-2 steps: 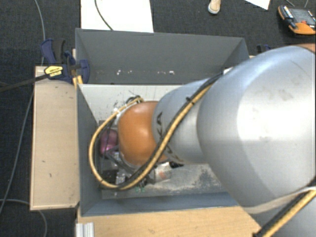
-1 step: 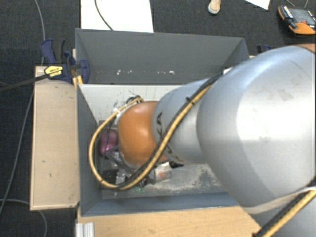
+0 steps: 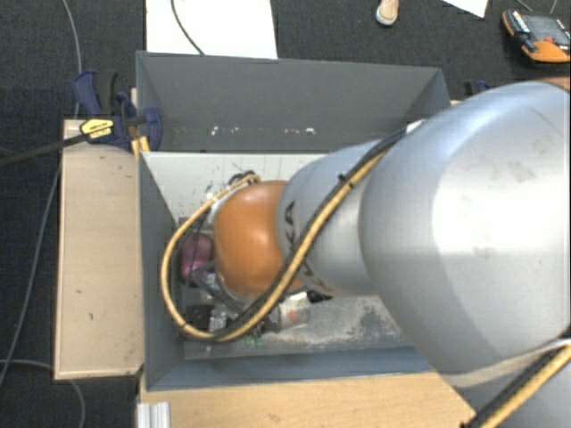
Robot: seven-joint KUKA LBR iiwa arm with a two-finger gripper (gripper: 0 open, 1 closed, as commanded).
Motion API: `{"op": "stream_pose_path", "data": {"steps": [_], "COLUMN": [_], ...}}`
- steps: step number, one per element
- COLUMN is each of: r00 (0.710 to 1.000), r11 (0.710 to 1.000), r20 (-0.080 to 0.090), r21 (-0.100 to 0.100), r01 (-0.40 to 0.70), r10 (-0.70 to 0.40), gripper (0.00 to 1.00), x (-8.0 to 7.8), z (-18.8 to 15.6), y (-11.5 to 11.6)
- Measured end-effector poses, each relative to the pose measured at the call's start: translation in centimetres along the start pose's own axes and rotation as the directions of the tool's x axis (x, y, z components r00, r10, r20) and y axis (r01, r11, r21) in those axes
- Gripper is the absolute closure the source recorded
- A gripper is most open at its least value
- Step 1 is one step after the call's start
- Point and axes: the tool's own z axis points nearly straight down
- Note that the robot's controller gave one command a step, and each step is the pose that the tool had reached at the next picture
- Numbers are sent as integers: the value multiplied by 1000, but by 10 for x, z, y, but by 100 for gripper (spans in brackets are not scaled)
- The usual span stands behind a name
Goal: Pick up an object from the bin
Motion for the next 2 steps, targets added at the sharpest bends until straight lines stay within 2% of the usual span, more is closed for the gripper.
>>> {"op": "stream_pose_path", "data": {"steps": [2], "r00": [1000], "r11": [1000], "r20": [-3], "r21": [1], "r01": [-3], "r10": [3], "gripper": [100], "x": [0], "z": [-37], "y": [0]}}
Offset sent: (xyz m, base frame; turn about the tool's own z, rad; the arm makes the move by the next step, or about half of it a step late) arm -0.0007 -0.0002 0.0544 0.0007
